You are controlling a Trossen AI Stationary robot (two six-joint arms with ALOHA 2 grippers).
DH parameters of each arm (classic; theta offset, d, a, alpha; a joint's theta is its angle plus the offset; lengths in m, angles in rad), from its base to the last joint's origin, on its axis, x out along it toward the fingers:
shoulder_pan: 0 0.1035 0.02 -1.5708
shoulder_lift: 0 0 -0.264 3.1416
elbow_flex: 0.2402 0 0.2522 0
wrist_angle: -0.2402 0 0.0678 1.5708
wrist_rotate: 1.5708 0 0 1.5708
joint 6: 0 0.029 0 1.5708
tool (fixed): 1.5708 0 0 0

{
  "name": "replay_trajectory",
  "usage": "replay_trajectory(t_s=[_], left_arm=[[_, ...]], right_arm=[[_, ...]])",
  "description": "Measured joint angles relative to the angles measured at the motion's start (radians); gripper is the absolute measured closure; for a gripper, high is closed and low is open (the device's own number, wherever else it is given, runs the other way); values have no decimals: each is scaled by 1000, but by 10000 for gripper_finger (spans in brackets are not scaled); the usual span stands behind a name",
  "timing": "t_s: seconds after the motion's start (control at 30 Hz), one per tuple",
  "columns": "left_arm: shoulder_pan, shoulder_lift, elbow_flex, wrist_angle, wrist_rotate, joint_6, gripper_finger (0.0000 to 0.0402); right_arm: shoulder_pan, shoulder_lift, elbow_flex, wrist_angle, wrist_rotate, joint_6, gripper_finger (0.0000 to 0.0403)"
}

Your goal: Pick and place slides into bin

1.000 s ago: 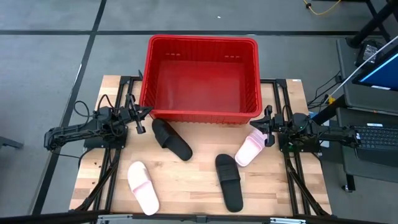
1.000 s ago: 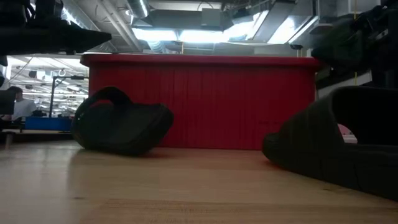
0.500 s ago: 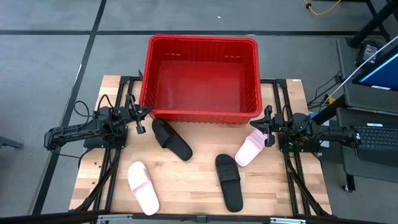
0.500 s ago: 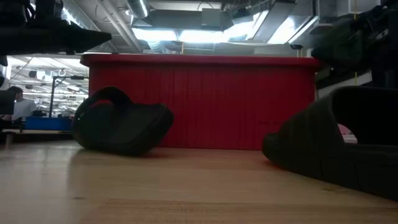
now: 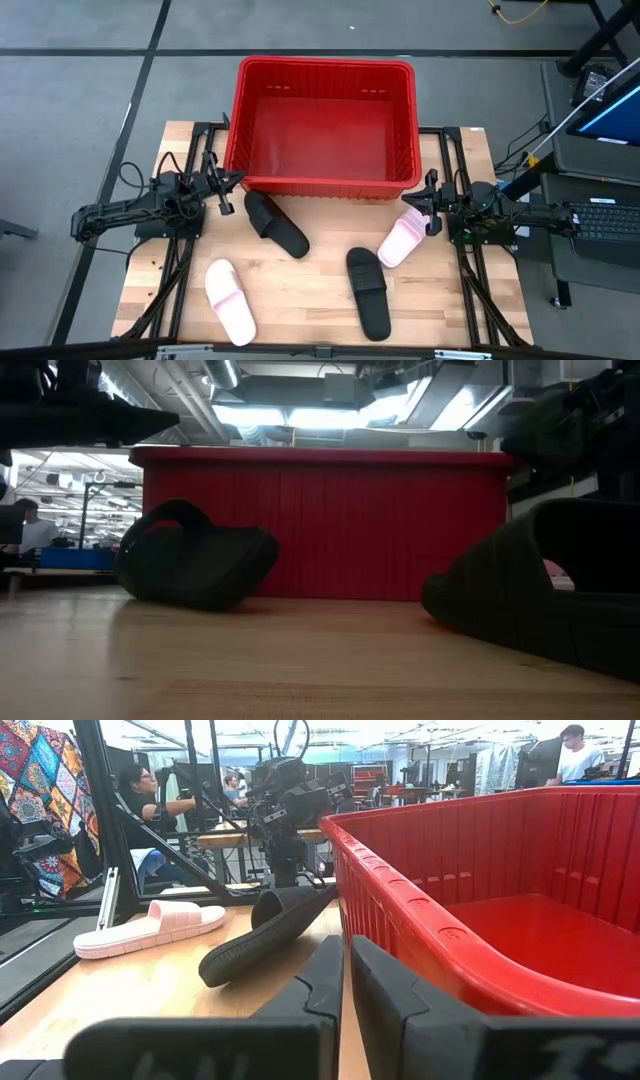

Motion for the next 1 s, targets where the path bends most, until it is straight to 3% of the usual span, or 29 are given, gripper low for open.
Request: replay_trajectory(t_s=[1.0], left_arm=[[0,0,0,0,0,0,394]], right_arm=[[0,0,0,0,0,0,375]])
